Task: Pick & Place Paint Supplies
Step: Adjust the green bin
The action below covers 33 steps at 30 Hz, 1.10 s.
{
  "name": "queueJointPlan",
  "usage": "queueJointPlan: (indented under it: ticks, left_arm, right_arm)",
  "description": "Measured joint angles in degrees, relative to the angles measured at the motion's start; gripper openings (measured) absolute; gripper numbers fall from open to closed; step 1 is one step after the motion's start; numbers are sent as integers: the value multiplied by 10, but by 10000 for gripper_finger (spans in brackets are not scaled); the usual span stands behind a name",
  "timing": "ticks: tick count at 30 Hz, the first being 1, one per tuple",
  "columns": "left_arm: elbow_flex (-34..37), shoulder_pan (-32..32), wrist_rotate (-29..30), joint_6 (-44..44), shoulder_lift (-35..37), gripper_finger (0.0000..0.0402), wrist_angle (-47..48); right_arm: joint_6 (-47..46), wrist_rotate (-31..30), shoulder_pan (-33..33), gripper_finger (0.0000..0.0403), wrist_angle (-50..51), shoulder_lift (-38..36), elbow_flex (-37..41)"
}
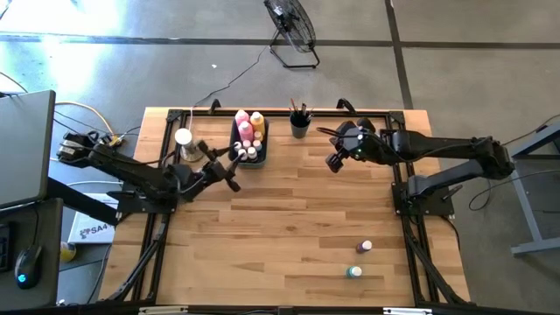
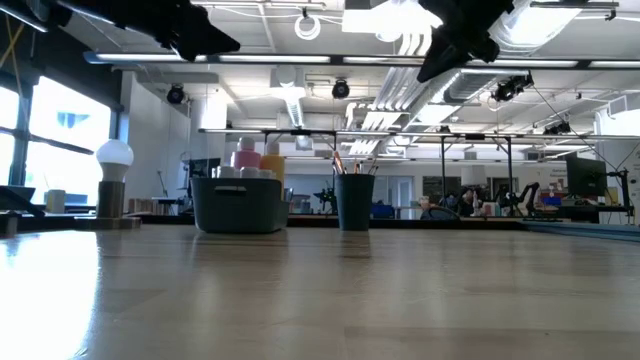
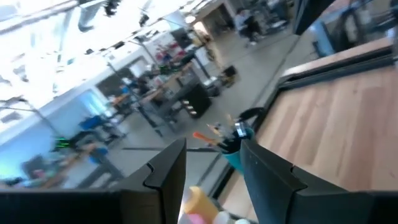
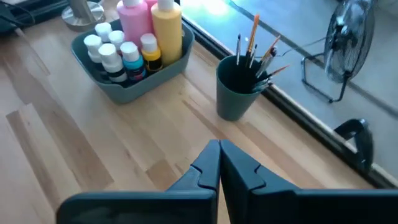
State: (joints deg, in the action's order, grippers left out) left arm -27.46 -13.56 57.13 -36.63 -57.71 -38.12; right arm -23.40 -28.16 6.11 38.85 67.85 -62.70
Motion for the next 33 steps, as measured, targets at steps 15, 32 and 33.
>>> queueJointPlan:
  ticks: [15,32,33]
  left_arm:
    - [0,231,-551,221,0,150,109]
    - [0,229,-535,220,0,150,146]
    - [0,229,-535,220,0,150,146]
  right_arm:
    - [-158,48,-82,2,30,6,0]
    - [-473,56,-266,2,191,7,0]
    - [-490,66,-273,2,201,7,0]
